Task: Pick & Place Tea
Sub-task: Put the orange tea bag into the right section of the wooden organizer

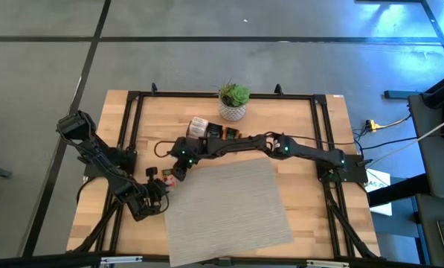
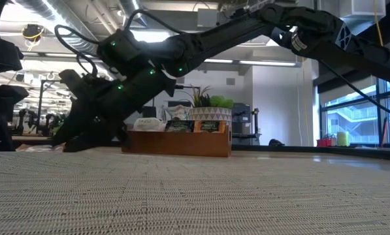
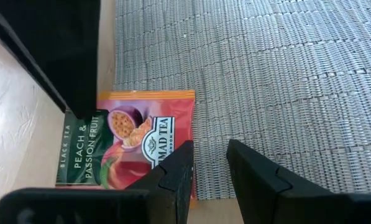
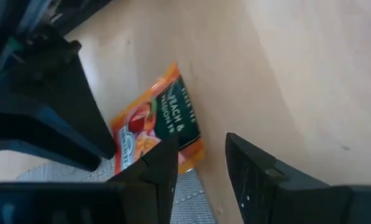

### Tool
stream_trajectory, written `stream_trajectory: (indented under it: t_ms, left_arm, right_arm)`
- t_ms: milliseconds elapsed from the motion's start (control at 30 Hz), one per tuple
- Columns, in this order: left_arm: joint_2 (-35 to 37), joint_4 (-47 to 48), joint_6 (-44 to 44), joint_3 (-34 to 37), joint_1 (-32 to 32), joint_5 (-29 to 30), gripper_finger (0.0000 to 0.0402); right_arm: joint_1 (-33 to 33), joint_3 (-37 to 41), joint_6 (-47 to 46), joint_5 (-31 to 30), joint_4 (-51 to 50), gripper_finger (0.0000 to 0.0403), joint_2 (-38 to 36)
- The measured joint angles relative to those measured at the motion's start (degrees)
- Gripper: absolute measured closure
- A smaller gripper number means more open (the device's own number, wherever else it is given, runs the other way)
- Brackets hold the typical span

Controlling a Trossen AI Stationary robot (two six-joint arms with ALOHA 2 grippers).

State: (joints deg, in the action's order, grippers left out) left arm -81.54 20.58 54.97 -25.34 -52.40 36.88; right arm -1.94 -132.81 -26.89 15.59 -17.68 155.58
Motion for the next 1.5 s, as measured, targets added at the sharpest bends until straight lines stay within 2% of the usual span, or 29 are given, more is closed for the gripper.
stream_trajectory:
  t_ms: [200, 400, 533, 767, 1000, 1100, 1233, 1400, 1500]
  left_arm:
    - [0.0, 0.0, -0.3, 0.0, 0.0, 0.3, 0.0302]
    - [0.0, 0.0, -0.3, 0.0, 0.0, 0.5, 0.0302]
    - [0.0, 0.0, -0.3, 0.0, 0.0, 0.5, 0.0302]
    - [0.0, 0.0, -0.3, 0.0, 0.0, 0.7, 0.0302]
    - [1.0, 0.7, 0.0, -0.3, 0.0, -0.1, 0.0302]
    - [3.0, 1.3, -1.5, -1.4, -0.1, -1.8, 0.0302]
    - [6.6, 2.3, -2.3, -2.4, 0.0, -0.2, 0.0302]
    - [9.8, -3.4, -2.0, -2.6, 0.0, 0.8, 0.0302]
    - [9.2, -7.5, -0.6, -2.6, 0.1, -0.1, 0.0302]
  right_arm:
    - [0.0, 0.0, -1.3, 4.3, 0.9, 0.0267, 0.0]
    - [0.0, 0.0, 0.0, 4.5, 1.2, 0.0273, 0.0]
    - [0.0, 0.0, 0.2, 4.5, 1.2, 0.0305, 0.0]
    - [0.0, 0.0, 3.9, 4.5, 1.2, 0.0389, 0.0]
    - [-0.1, -1.5, 10.4, 3.6, -0.9, 0.0398, -0.2]
    - [-0.4, -1.7, 13.0, 2.4, -1.7, 0.0399, -2.1]
    - [-0.9, -2.2, 18.2, -2.1, -7.1, 0.0399, -6.1]
    - [-0.5, -2.1, 24.7, -8.0, -19.3, 0.0401, -14.1]
    - [1.2, -1.9, 28.3, -14.9, -28.1, 0.0401, -19.7]
